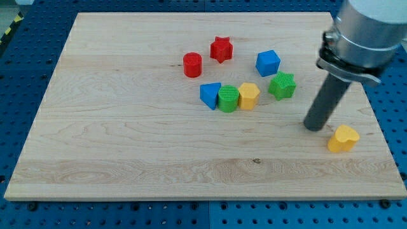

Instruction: Push the green star closer to the yellow heart

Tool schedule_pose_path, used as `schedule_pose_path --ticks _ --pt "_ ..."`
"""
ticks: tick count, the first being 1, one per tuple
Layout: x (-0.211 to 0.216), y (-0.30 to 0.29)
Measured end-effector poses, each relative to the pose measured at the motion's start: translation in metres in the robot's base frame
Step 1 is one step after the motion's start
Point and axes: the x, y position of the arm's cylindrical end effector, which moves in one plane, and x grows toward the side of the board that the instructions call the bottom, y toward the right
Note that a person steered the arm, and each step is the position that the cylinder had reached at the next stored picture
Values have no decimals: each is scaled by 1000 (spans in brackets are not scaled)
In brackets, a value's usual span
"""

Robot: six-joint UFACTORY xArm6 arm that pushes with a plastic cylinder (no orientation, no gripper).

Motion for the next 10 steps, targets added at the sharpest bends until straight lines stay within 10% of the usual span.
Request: schedule_pose_path --ticks 5,10 --pt "-72 -86" --pt "-72 2"
